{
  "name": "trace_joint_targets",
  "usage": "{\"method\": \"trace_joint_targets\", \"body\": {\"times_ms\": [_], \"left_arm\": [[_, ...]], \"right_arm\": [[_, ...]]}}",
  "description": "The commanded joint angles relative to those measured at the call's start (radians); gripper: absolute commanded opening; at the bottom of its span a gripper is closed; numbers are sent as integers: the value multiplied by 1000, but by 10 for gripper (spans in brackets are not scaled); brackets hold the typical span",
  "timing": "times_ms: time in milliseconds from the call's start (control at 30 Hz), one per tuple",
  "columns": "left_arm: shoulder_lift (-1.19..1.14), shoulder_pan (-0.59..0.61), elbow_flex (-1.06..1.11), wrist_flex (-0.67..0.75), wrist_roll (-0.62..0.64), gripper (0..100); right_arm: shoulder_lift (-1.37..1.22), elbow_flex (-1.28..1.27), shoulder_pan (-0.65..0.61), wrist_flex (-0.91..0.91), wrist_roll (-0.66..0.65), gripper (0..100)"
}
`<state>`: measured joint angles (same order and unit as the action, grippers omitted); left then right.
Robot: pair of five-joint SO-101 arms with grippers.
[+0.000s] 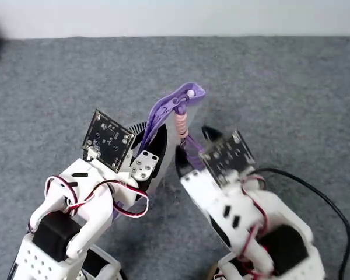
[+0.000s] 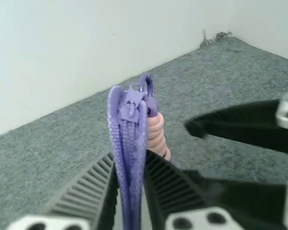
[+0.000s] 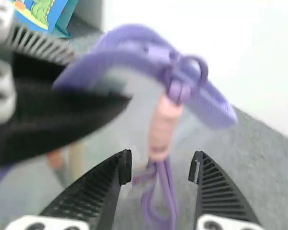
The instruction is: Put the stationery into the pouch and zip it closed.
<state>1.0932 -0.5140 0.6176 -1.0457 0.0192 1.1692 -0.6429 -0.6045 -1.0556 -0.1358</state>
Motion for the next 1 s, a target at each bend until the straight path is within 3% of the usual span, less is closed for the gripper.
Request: {"method": "trace_joint_targets", "body": {"times_ms": [0,133,333,400,667,967], "left_arm": [[23,5,-28,2,-8,9],[23,5,-28,2,-8,9],[26,5,-27,2,-8,9],[28,5,-25,2,-9,9],[31,5,-27,2,-11,9],[31,5,-45,-6,-9,9]], "right_arm": [[-84,15,-5,114,11,213],[-134,15,-5,173,9,187],[-140,15,-5,251,6,4],[-137,15,8,251,6,16],[-157,12,260,257,-38,8],[-337,-51,519,455,-63,8]]}}
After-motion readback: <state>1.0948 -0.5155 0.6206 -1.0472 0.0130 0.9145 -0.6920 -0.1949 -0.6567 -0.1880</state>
